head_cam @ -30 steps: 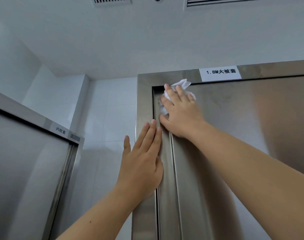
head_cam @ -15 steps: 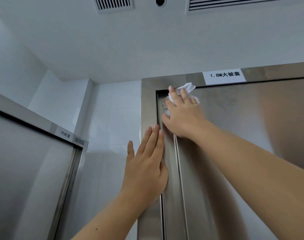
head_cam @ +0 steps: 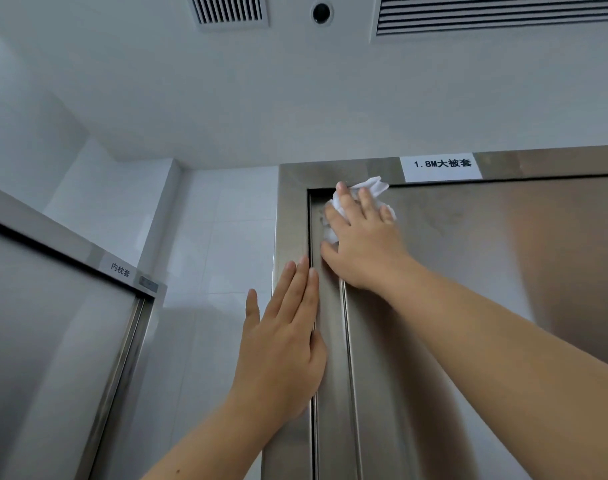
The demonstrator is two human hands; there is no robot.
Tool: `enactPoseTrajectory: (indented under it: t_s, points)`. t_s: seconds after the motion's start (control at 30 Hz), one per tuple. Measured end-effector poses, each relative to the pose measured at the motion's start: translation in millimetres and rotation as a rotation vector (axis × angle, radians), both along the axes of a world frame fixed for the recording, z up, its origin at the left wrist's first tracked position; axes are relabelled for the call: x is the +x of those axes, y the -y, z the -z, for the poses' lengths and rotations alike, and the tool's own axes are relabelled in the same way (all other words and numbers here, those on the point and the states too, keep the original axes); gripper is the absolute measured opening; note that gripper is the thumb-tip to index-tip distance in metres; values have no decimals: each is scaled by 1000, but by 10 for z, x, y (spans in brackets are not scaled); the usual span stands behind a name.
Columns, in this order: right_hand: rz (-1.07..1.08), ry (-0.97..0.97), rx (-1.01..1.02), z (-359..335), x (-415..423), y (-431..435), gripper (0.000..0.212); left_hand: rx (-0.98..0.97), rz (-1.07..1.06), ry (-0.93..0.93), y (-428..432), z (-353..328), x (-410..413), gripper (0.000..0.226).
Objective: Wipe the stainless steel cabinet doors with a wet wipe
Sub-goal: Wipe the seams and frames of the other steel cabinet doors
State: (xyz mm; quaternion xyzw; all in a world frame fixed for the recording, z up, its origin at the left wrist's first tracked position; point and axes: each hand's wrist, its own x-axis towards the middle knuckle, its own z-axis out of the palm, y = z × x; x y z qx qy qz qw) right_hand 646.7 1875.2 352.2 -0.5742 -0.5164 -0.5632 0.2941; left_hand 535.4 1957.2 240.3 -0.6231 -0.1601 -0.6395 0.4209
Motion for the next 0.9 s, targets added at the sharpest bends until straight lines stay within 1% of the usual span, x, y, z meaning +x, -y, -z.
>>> enactPoseTrajectory:
  t_s: [0.1,0.2,0.27,0.3,0.4,0.53,0.57,0.63,0.7,0.8,0.9]
  points:
    - [7,-17,31,40,-17,-34,58,0,-1,3,14,-9,-3,61]
    - [-66,29,109,234,13,-124,59,-8,5,10,6,-13,-2,61]
    - [-123,26,84,279,29,-112,53,-17,4,11,-6,-11,1,62]
    - [-141,43,115,290,33,-115,51,-21,3,12,-8,-8,2,62]
    - [-309,7,181,257,-14,-68,49,-35,-3,7,6,-4,12,64]
    - [-502,-51,166,157,-134,-105,49,-40,-5,2,3,-6,7,66]
    - [-484,-38,127,138,-181,-135,49,-40,-5,3,3,-10,5,67]
    - [-367,9,41,100,-226,-204,50,-35,-5,4,8,-20,5,68]
    - [-276,31,1,58,-228,-218,52,-36,-4,7,12,-15,5,68]
    - [-184,17,-46,22,-226,-178,57,-52,-13,21,-1,-1,-3,69]
    - [-138,-24,-52,115,-238,-145,61,-68,-30,30,-19,28,-24,71]
